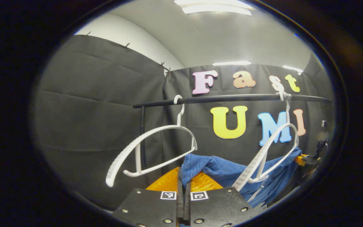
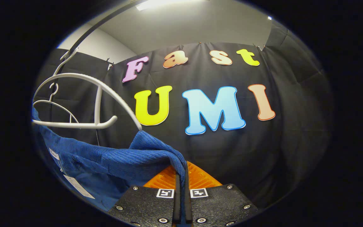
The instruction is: Grasp the clothes on the hanger with both hands and then place them into the laundry hamper below.
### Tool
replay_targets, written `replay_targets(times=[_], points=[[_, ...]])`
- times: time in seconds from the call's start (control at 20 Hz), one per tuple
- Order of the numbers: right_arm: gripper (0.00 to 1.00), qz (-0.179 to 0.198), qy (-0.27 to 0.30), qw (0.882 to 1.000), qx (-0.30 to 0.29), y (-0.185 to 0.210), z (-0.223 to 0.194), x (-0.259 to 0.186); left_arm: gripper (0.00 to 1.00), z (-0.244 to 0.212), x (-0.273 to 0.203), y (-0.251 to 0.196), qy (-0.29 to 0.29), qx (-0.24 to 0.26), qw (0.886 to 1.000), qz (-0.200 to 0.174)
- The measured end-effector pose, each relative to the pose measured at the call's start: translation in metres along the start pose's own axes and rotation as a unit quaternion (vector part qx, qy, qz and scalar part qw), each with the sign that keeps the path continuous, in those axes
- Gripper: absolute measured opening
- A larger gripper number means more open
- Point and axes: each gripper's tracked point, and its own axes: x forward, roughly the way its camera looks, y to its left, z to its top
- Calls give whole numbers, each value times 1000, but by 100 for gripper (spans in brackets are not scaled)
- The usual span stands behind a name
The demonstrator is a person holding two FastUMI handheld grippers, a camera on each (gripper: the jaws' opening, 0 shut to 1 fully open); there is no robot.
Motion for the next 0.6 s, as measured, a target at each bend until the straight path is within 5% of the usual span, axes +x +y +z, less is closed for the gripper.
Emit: replay_targets(times=[0.6], points=[[5, -1, 17, 1000, -18, 22, -12, -110, 1, -27, -70, -2, 19, 2, 998, -56]])
